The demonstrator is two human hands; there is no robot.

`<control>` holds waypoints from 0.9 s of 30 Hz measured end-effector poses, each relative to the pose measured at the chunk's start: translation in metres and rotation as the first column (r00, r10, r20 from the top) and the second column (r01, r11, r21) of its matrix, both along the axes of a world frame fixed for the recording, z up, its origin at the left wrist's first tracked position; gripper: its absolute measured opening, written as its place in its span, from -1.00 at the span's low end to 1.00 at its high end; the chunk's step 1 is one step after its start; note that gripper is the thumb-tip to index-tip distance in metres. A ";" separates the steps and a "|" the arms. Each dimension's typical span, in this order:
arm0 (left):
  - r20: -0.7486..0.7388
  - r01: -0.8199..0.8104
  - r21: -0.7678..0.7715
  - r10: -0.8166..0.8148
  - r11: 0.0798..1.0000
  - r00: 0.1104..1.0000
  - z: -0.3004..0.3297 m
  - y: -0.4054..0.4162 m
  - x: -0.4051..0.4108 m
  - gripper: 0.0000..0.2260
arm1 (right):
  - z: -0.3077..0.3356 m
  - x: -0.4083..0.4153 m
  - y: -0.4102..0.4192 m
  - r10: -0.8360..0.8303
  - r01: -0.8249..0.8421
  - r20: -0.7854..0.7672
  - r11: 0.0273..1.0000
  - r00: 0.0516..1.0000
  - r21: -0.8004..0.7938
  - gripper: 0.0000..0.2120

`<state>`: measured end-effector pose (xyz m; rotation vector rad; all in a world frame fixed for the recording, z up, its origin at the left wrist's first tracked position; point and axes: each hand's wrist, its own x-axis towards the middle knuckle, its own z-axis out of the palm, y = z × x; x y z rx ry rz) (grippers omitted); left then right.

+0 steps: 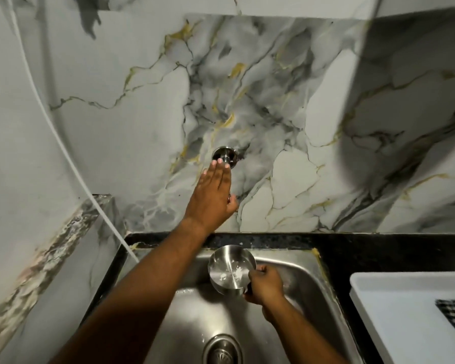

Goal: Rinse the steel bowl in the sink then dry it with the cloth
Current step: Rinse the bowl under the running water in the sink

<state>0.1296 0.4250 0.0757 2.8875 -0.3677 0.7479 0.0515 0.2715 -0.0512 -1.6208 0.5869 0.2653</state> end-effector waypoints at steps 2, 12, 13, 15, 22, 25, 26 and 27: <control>-0.046 0.073 0.086 -0.070 0.994 0.997 0.002 0.012 0.001 -0.33 | 0.000 -0.002 0.003 0.012 -0.012 -0.003 1.000 1.000 0.007 -0.91; 0.006 0.024 0.088 -0.024 0.996 1.000 0.011 0.012 -0.001 -0.45 | -0.008 -0.006 0.004 0.022 -0.023 -0.009 0.999 1.000 -0.042 -0.88; 0.020 0.013 0.074 -0.015 0.997 1.000 0.013 0.009 0.001 -0.44 | -0.008 -0.006 0.006 0.021 -0.021 -0.004 0.999 1.000 -0.039 -0.86; 0.034 0.000 0.022 -0.001 1.000 0.999 0.017 0.001 0.008 -0.43 | -0.006 -0.006 0.011 0.023 -0.023 0.004 0.999 1.000 -0.023 -0.86; 0.070 -0.029 0.107 0.021 0.994 0.997 0.016 -0.011 0.024 -0.40 | -0.012 -0.020 0.024 0.160 -0.161 0.011 0.984 0.987 0.077 -0.83; 0.128 -0.065 0.195 0.041 0.979 0.991 0.016 -0.018 0.029 -0.38 | -0.021 -0.037 0.017 0.218 -0.216 -0.025 0.974 0.976 0.063 -0.84; 0.134 -0.081 0.192 0.055 0.978 0.989 0.016 -0.020 0.031 -0.37 | -0.025 -0.042 0.011 0.229 -0.227 -0.039 0.973 0.973 0.042 -0.85; 0.135 -0.093 0.176 0.070 0.980 0.988 0.016 -0.022 0.032 -0.35 | -0.030 -0.047 0.003 0.233 -0.232 -0.051 0.972 0.971 0.021 -0.84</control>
